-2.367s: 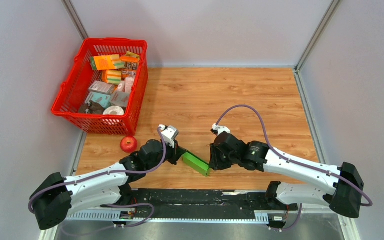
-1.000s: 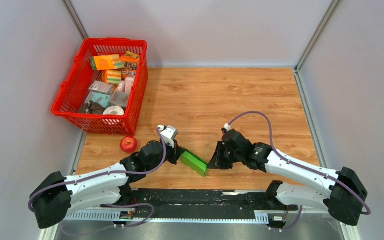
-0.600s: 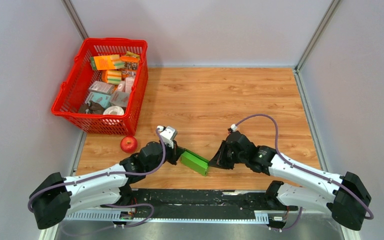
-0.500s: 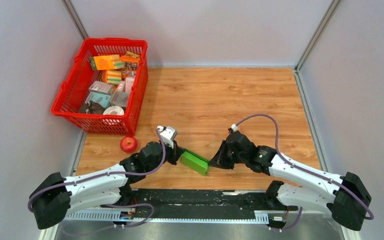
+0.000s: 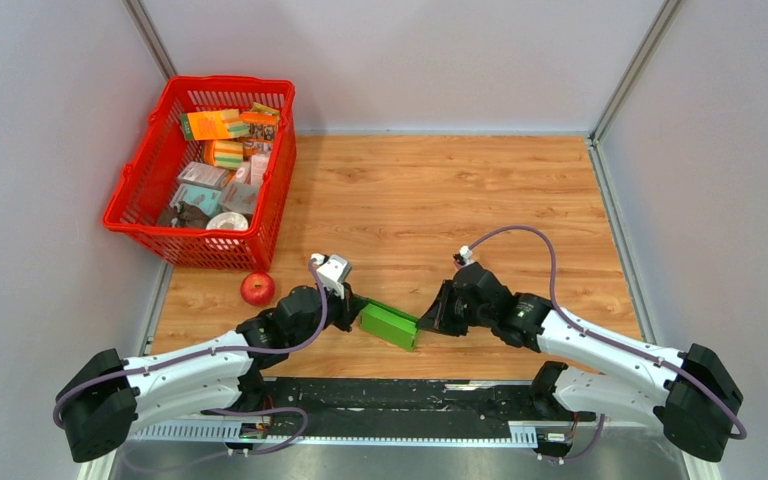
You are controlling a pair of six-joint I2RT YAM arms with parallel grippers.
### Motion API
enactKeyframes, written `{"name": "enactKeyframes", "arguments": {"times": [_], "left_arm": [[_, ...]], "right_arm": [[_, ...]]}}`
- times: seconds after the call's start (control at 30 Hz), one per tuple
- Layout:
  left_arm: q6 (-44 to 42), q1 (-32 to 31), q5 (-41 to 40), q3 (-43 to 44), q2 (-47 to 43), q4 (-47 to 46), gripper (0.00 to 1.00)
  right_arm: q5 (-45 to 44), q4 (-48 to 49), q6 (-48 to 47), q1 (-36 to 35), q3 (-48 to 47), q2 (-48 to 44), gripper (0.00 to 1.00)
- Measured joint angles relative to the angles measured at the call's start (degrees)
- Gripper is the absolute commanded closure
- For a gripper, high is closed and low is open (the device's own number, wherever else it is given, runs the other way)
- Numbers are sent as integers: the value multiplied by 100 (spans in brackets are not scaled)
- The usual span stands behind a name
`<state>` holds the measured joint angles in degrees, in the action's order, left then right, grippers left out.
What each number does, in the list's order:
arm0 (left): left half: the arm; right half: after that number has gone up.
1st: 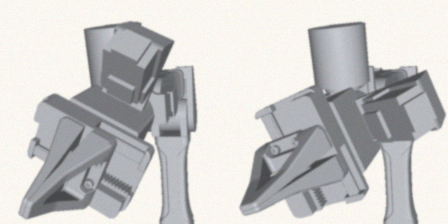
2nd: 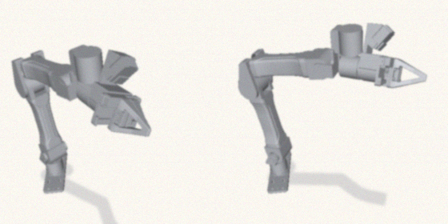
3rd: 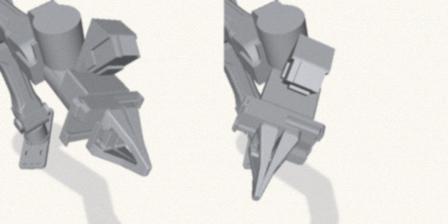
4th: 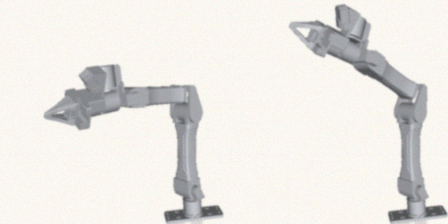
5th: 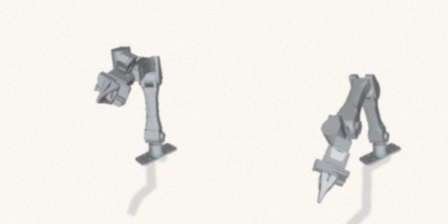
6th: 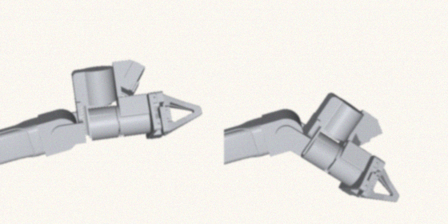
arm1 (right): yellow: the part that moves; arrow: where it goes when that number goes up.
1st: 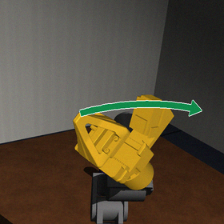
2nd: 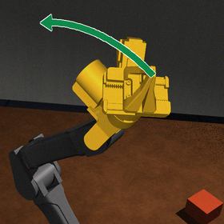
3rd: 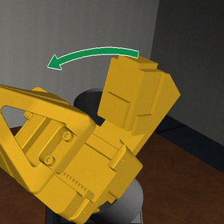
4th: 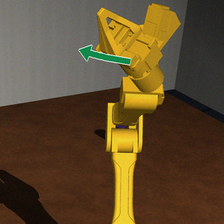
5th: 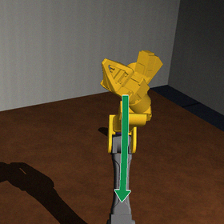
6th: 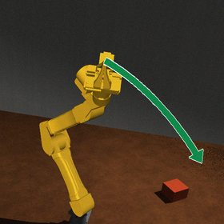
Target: Fold the paper box
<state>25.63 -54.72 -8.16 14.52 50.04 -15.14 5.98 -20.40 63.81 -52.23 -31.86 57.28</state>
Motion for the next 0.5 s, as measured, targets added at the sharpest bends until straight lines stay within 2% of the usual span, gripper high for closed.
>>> {"name": "enactKeyframes", "arguments": {"times": [0.3, 0.5], "left_arm": [[24, 0, -26, -59, -116, 52, 100], [61, -4, 2, -101, -195, 66, 100]], "right_arm": [[-205, -52, -1191, -363, -197, 188, 100], [-328, -310, -2074, -612, -415, 264, 87]]}}
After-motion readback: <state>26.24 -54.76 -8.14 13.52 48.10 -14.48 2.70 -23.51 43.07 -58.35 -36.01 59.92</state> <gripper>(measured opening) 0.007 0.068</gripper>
